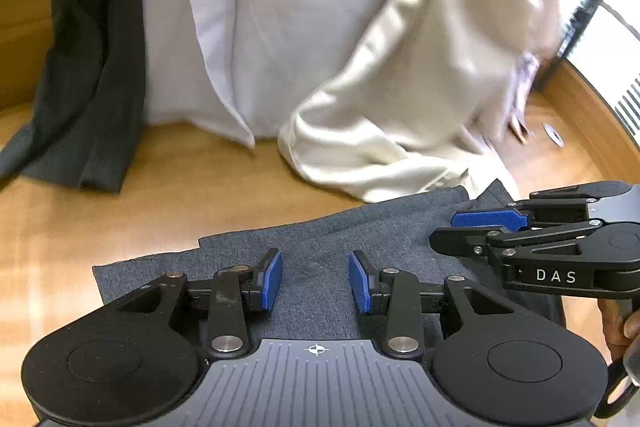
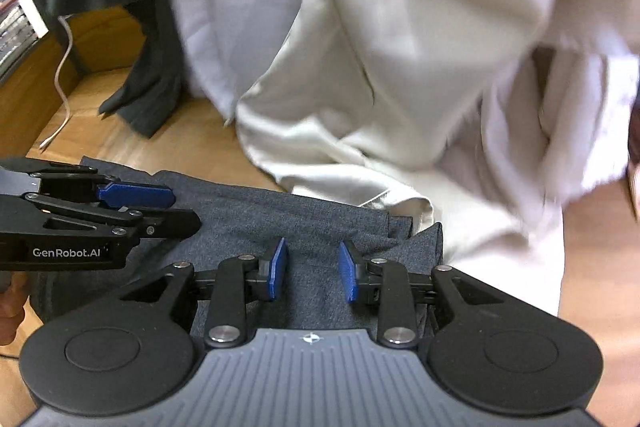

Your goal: Fold clothes

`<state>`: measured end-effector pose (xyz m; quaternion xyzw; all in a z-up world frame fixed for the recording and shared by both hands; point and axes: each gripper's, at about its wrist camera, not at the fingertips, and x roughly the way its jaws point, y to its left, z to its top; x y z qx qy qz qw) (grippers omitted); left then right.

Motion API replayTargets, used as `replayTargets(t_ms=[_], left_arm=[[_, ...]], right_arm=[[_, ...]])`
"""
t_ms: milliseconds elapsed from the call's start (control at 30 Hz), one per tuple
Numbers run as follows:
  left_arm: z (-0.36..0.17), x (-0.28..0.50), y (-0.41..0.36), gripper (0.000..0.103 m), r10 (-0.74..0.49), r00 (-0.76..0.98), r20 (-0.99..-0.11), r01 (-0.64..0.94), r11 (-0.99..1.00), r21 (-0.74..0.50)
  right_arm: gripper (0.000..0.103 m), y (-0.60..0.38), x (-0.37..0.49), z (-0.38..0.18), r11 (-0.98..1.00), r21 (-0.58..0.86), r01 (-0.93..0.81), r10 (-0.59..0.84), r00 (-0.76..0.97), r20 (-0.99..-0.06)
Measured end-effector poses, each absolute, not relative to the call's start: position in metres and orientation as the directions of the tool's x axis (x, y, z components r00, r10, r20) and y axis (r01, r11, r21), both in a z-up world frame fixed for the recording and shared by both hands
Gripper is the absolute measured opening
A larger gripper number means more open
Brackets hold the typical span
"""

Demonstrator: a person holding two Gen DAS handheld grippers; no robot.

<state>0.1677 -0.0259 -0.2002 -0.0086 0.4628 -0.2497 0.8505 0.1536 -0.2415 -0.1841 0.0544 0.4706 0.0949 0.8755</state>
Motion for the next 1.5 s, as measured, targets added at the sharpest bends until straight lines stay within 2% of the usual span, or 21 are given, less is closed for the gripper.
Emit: replayTargets(t_ms=[533, 700, 767, 833, 933, 1133, 1333, 1467, 1500], left_arm=[[-0.204, 0.055, -0.005, 0.04, -0.464, 0.392, -0.794, 0.449, 0.85, -0.275], [-0.196, 0.044, 0.003, 0.041, -0.491, 0.421, -0.762, 0.431, 0.848, -0.308], [-0.188, 0.04, 0.011, 0.042, -0.492, 0.449, -0.746, 0.398, 0.857, -0.326], [-0.176, 0.032, 0.021, 0.048, -0.488, 0.49, -0.723, 0.357, 0.868, -0.344], [-0.158, 0.013, 0.036, 0.05, -0.469, 0.553, -0.688, 0.286, 0.883, -0.372], [-0.14, -0.04, 0.049, 0.054, -0.359, 0.637, -0.682, 0.086, 0.913, -0.4], [-0.143, -0.098, 0.035, 0.068, -0.224, 0.671, -0.706, -0.141, 0.897, -0.419], [-0.155, -0.122, 0.01, 0.084, -0.175, 0.668, -0.723, -0.26, 0.855, -0.448], [-0.158, -0.127, 0.002, 0.085, -0.164, 0.67, -0.724, -0.284, 0.845, -0.454]], right_arm=[[0.033, -0.21, 0.008, -0.177, 0.976, 0.204, -0.076, 0.213, 0.521, -0.827], [0.037, -0.202, -0.007, -0.171, 0.976, 0.18, -0.119, 0.216, 0.512, -0.832], [0.046, -0.203, -0.007, -0.162, 0.967, 0.179, -0.18, 0.246, 0.495, -0.833], [0.05, -0.205, -0.004, -0.152, 0.947, 0.192, -0.258, 0.296, 0.465, -0.835], [0.058, -0.209, 0.001, -0.136, 0.904, 0.211, -0.372, 0.365, 0.412, -0.835], [0.078, -0.217, 0.01, -0.105, 0.776, 0.253, -0.578, 0.481, 0.283, -0.83], [0.093, -0.225, 0.036, -0.087, 0.575, 0.283, -0.768, 0.541, 0.097, -0.836], [0.097, -0.222, 0.06, -0.095, 0.465, 0.3, -0.833, 0.526, -0.013, -0.851], [0.097, -0.221, 0.066, -0.099, 0.44, 0.313, -0.841, 0.526, -0.041, -0.849]])
